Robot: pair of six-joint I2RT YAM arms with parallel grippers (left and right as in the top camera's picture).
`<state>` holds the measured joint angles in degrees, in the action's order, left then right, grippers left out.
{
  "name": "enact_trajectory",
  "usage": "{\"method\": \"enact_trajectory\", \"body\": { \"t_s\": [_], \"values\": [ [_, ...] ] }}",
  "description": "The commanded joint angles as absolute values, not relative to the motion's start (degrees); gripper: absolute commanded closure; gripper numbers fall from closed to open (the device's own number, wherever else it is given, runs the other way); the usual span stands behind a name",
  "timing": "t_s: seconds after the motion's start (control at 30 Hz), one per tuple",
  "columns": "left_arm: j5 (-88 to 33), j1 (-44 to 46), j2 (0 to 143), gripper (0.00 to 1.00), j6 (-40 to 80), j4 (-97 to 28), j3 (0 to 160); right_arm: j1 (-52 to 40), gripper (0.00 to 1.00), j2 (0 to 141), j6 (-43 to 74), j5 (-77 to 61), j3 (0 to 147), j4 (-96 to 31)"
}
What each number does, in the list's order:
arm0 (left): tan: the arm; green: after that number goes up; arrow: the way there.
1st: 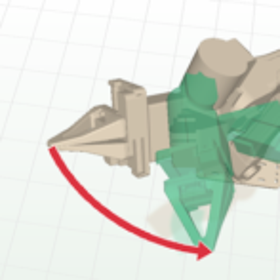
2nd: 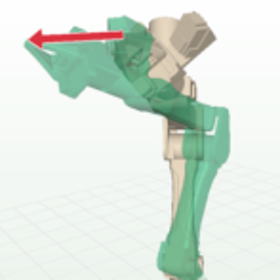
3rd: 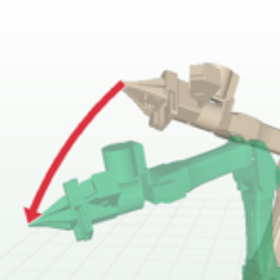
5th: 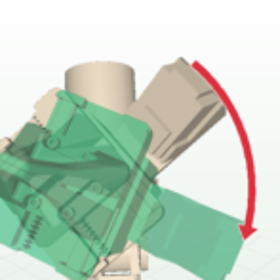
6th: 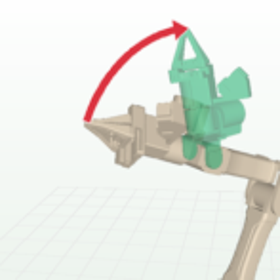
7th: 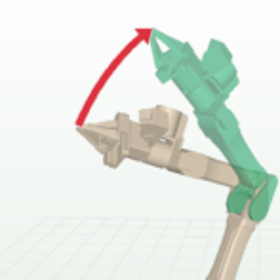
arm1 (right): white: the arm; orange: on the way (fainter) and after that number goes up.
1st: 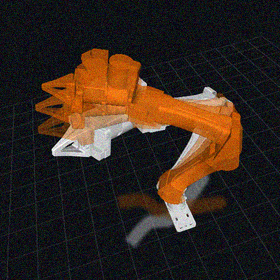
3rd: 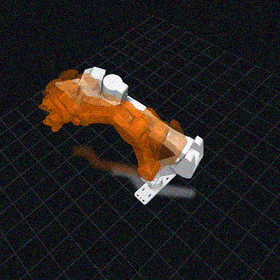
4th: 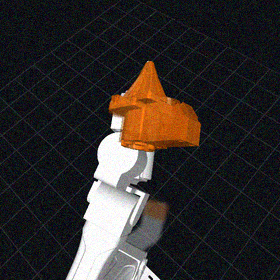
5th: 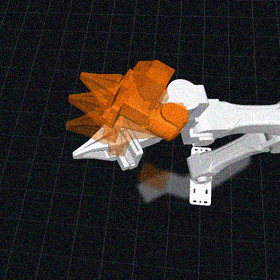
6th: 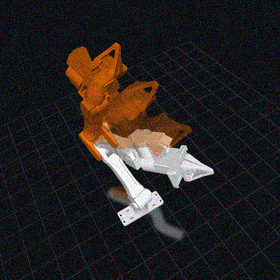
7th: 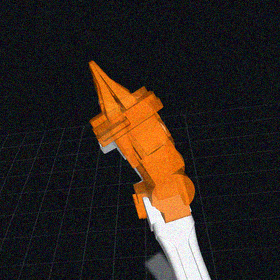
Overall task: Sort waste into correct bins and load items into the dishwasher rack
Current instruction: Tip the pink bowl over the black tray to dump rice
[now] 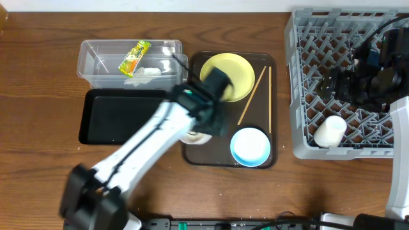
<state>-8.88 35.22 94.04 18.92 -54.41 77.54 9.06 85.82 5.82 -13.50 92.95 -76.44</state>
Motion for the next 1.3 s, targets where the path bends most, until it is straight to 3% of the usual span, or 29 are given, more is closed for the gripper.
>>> {"method": "enact_trajectory", "body": {
  "t_s": [0.0, 0.4, 0.6, 0.9, 1.17, 1.27],
  "values": [
    [-11.9, 28.1, 88.6, 0.94, 14.9, -55.6, 79.2, 8.2, 0.01, 85.8, 5.1, -13.6, 93.5, -76.3],
    [-42.5, -5.5, 89.2, 0.94, -3.6, -57.6, 76.8, 8.2, 0.01, 85.8, 5.1, -13.6, 93.5, -76.3],
    [-58.1, -17.0, 94.9, 0.94, -10.7, -57.7, 76.7, 8.2, 0.01, 85.8, 5.1, -13.6, 93.5, -76.3],
    [-79.5, -25.5, 106.0, 0.94, -17.9, -63.2, 76.7, 8.2, 0.01, 85.8, 5.1, -13.6, 93.5, -76.6],
    [-82.5, -30.6, 106.8, 0.94, -18.9, -71.0, 76.6, 8.2, 0.01, 85.8, 5.1, -13.6, 93.5, -76.6],
    [-85.9, -31.0, 106.8, 0.94, -25.1, -76.6, 76.0, 8.2, 0.01, 85.8, 5.1, -13.6, 93.5, -76.5]
  ]
}}
